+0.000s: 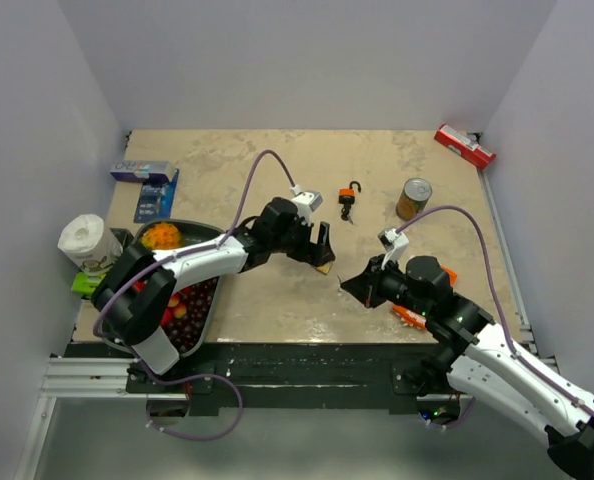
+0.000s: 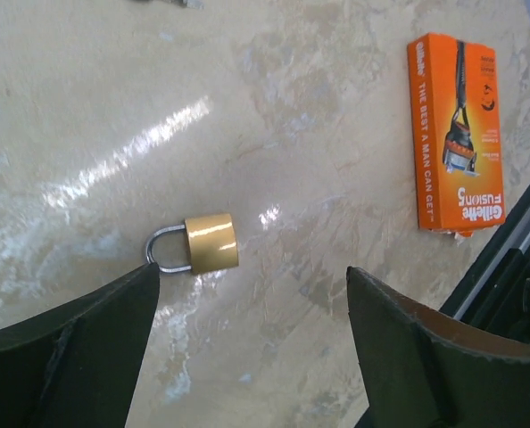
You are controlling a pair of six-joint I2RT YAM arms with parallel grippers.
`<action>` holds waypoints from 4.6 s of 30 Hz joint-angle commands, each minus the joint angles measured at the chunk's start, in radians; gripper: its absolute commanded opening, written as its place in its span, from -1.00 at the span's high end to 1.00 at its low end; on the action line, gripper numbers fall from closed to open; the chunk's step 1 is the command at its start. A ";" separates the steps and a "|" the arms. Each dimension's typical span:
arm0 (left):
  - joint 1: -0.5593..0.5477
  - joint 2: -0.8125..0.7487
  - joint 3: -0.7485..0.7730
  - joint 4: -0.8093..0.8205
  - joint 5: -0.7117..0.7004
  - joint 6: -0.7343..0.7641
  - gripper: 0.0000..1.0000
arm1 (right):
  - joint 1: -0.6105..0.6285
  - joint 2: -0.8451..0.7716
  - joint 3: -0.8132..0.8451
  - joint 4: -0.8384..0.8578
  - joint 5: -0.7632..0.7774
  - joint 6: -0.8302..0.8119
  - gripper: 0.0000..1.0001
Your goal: Unlock with the key
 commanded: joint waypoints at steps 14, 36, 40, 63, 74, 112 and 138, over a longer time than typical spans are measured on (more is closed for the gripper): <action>0.001 0.110 -0.109 0.155 0.094 -0.177 -0.79 | -0.005 -0.003 -0.004 0.008 0.037 0.024 1.00; 0.001 0.240 0.036 0.131 -0.014 -0.104 -0.79 | -0.003 -0.037 -0.029 -0.015 0.075 0.028 1.00; 0.001 0.172 0.003 0.140 -0.048 -0.105 -0.79 | -0.003 -0.029 -0.030 -0.007 0.083 0.028 1.00; -0.109 -0.135 -0.204 0.270 -0.065 -0.516 -0.64 | 0.089 0.213 0.005 0.103 0.336 -0.044 1.00; -0.135 -0.097 -0.221 0.253 -0.088 -0.607 -0.68 | 0.193 0.250 0.034 0.114 0.514 -0.061 1.00; -0.171 0.042 -0.205 0.362 0.058 -0.648 0.71 | 0.457 0.538 0.143 0.085 0.991 -0.033 1.00; -0.074 -0.014 -0.253 0.392 0.038 -0.523 1.00 | 0.455 0.480 0.088 0.154 0.795 -0.005 0.15</action>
